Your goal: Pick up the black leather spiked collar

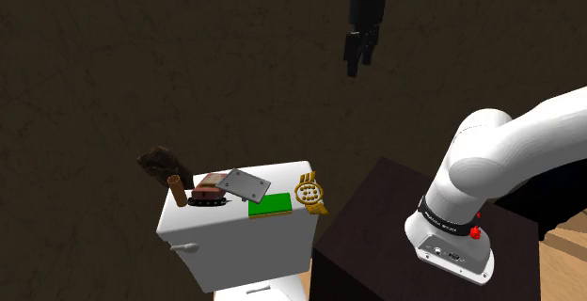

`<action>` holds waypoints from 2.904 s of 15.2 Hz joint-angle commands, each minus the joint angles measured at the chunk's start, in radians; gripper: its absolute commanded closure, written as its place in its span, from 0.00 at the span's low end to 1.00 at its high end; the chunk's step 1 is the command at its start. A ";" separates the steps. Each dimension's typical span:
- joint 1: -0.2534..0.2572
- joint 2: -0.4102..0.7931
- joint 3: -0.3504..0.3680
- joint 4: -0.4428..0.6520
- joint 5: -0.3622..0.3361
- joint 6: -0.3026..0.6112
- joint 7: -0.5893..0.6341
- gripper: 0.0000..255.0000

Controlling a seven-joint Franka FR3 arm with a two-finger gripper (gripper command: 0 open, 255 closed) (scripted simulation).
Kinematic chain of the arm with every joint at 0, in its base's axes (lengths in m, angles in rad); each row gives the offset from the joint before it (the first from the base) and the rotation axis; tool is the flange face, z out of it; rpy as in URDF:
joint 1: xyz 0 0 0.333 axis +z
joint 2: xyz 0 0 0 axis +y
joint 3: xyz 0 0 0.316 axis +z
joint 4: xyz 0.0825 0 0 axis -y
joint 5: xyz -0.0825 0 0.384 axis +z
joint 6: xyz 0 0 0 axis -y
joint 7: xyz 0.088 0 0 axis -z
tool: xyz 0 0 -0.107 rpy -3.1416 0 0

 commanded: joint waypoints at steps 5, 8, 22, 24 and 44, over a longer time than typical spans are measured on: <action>0.032 0.060 0.068 -0.033 0.013 0.120 0.042 0.00; 0.054 0.118 0.119 -0.045 0.015 0.209 0.074 0.00; 0.099 0.505 0.361 0.042 -0.124 0.563 0.291 0.00; 0.101 0.574 0.393 0.074 -0.173 0.596 0.337 0.00; 0.381 1.342 0.413 0.672 -0.787 0.593 0.712 0.00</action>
